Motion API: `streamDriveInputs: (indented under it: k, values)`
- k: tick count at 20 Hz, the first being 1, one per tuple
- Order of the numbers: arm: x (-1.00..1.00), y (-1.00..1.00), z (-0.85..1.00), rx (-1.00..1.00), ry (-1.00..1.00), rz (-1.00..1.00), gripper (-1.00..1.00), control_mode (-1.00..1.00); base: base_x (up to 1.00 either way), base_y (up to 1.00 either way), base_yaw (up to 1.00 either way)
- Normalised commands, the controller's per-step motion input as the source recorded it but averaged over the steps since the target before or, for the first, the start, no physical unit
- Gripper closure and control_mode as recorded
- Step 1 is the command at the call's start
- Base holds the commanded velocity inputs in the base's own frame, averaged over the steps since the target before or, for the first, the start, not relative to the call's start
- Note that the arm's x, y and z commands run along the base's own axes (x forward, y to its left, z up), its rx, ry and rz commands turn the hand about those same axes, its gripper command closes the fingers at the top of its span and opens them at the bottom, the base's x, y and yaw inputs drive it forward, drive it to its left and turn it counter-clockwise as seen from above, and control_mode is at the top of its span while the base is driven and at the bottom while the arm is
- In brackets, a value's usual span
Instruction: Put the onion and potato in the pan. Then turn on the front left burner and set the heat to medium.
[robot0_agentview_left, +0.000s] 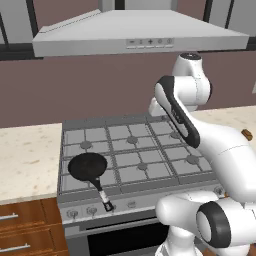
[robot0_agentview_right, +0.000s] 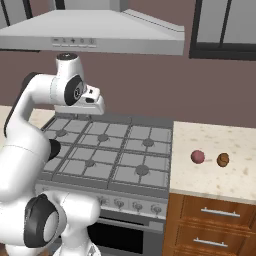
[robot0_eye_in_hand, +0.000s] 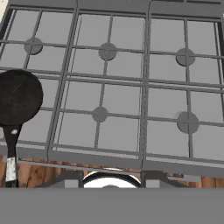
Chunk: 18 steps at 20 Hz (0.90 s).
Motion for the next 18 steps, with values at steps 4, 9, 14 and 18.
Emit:
streamDriveInputs:
  k: [4, 9, 14, 18]
  values:
    - [-0.16, 0.0, 0.0, 0.0, 0.0, 0.0, -1.0, -1.0, 0.0, 0.0, 0.0]
    - [-0.34, -0.1, 0.0, 0.0, 0.0, -0.01, -1.0, -1.0, 0.0, 0.0, 0.0]
    - [-0.3, -0.36, 0.0, 0.0, 0.0, -0.06, -1.0, -1.0, 0.0, 0.0, 0.0]
    - [-0.17, -0.42, 0.0, 0.0, 0.0, -0.08, -1.0, -1.0, 0.0, 0.0, 0.0]
